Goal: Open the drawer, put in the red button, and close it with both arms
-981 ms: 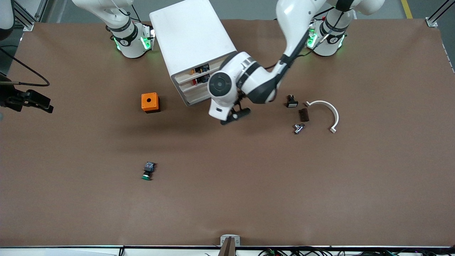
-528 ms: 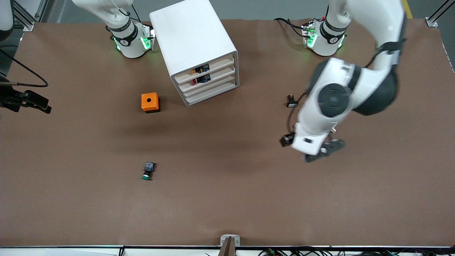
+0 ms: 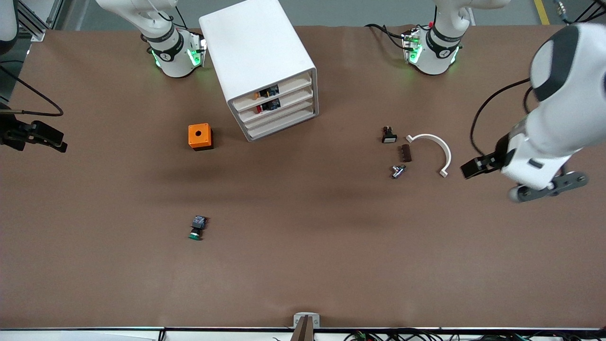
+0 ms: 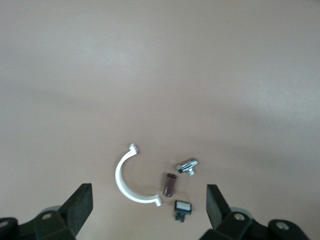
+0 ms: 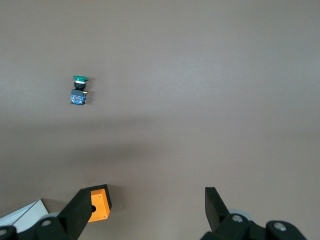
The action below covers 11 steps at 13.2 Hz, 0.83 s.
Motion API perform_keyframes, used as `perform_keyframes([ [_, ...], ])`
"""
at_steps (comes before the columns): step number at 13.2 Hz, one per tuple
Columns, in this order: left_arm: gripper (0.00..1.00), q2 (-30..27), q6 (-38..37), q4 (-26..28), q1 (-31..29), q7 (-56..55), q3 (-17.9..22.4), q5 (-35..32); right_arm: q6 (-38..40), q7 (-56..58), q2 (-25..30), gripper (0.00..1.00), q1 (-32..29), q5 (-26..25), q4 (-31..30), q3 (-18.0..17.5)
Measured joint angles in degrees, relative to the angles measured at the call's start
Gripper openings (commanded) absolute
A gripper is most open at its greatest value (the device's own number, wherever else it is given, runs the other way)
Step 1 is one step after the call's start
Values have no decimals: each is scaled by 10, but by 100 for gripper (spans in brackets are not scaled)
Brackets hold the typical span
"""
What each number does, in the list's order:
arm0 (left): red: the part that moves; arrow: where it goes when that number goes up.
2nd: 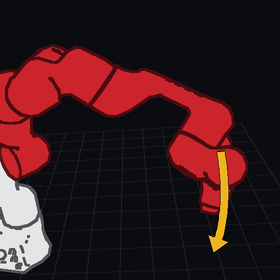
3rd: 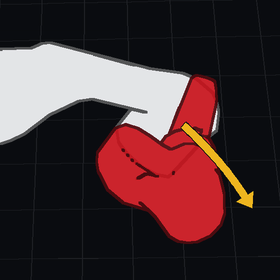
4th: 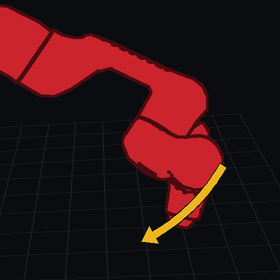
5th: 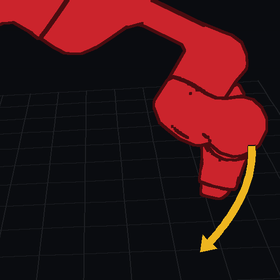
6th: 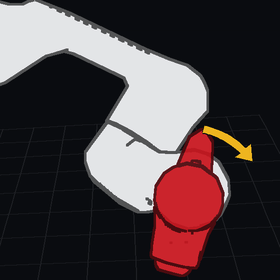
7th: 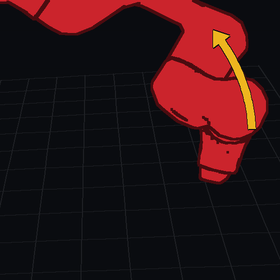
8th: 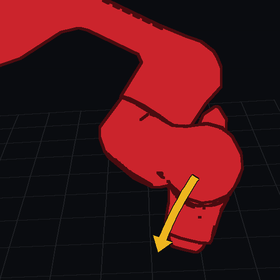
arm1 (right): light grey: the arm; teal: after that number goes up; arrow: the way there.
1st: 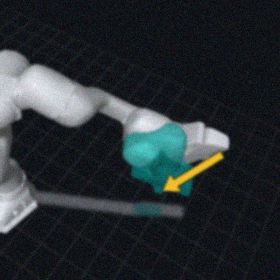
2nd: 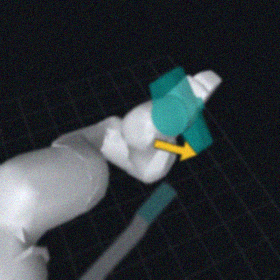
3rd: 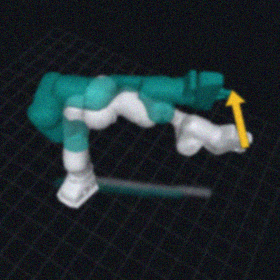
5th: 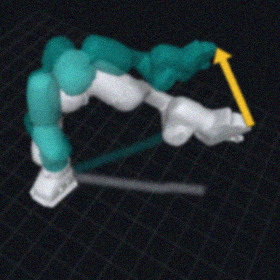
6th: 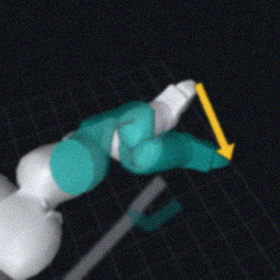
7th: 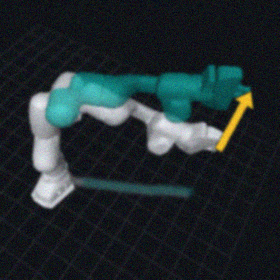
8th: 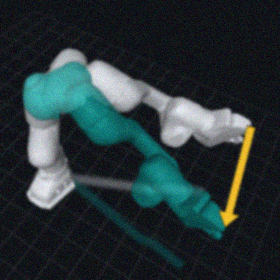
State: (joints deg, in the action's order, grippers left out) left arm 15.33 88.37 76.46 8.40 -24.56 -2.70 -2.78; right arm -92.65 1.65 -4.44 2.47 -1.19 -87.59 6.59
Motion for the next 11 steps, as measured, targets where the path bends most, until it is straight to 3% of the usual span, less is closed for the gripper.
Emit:
perform_keyframes([
  [5, 100, -58, -50, 10, -19, 74, 0, 0, -22, 1, 0, 100, 0, 0, 0, 1],
  [9, 100, -126, -54, 75, -49, 128, -1, 0, -23, 2, 0, 100, 0, 0, 0, 1],
  [11, 100, -151, -51, 103, -76, 136, -21, 0, -24, 2, 0, 100, 0, 0, 0, 1],
])
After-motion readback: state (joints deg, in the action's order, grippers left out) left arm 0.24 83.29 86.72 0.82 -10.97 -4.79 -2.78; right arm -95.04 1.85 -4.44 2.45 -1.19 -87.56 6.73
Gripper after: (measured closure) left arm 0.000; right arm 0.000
